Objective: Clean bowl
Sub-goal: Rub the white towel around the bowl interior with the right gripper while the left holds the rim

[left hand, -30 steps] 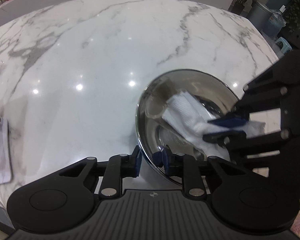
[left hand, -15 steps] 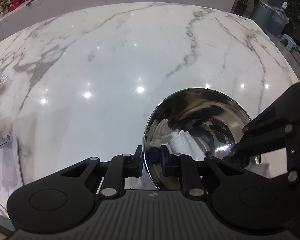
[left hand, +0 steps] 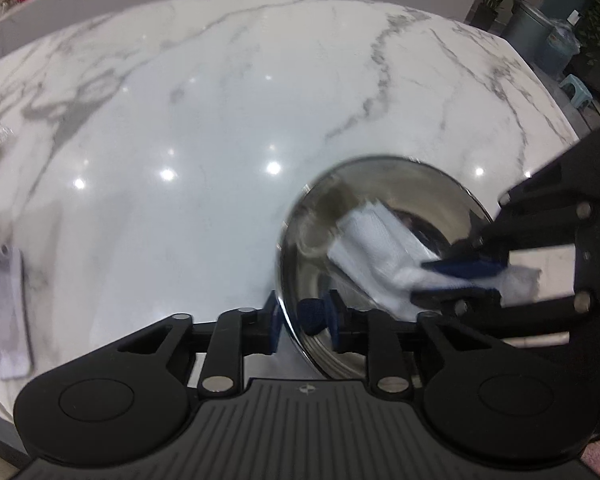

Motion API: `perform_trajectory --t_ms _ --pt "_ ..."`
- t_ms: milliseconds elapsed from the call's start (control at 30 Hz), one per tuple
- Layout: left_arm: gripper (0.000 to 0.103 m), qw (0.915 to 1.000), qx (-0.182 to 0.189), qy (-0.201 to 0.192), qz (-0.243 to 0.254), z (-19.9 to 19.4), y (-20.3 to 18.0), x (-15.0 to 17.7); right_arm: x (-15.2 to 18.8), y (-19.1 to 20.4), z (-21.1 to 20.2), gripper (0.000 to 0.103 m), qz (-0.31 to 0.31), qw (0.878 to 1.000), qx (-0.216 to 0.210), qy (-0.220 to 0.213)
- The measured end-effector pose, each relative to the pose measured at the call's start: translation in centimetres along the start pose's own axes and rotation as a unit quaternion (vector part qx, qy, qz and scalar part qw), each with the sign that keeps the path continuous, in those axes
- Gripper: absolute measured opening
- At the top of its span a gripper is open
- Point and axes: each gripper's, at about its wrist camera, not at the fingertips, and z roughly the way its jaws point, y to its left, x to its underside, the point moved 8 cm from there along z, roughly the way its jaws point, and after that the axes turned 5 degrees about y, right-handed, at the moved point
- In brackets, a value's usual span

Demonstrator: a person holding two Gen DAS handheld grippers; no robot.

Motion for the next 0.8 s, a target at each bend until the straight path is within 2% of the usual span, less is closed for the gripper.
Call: perform_trajectory --t_ms 233,300,367,433,533,667,800 --pt "0.029 0.9999 0.013 0.010 0.000 -0.3 -0.3 0.8 0.9 -0.8 -0.7 0.009 0.009 1.000 -0.010 -0.004" --pt "0.024 0.9999 0.010 0.009 0.005 -0.3 -0.2 0.7 1.1 -1.4 -0.7 0.009 0.009 1.000 -0.011 -0.004" --pt "0.020 0.9999 0.007 0.005 0.006 -0.4 0.0 0.5 1.9 -6.4 0.1 0.009 -0.007 1.000 -0.014 -0.004" --pt "0.017 1.0000 0.004 0.000 0.006 -0.5 0.2 0.1 2.4 -7.0 0.0 0.009 -0.006 1.000 -0.013 -0.002" --pt "0.014 0.9999 -0.007 -0.007 0.010 -0.6 0.4 -0.5 1.4 -6.3 0.7 0.009 -0.010 1.000 -0.017 0.000" --pt "0.014 0.9996 -0.021 -0.014 0.011 -0.5 0.6 -1.2 1.5 -4.5 -0.9 0.009 0.002 0.999 -0.051 -0.006" --pt "0.014 0.9995 -0.023 -0.017 0.012 -0.4 0.7 -1.5 2.6 -3.4 -3.3 0.010 0.037 0.992 -0.119 -0.020"
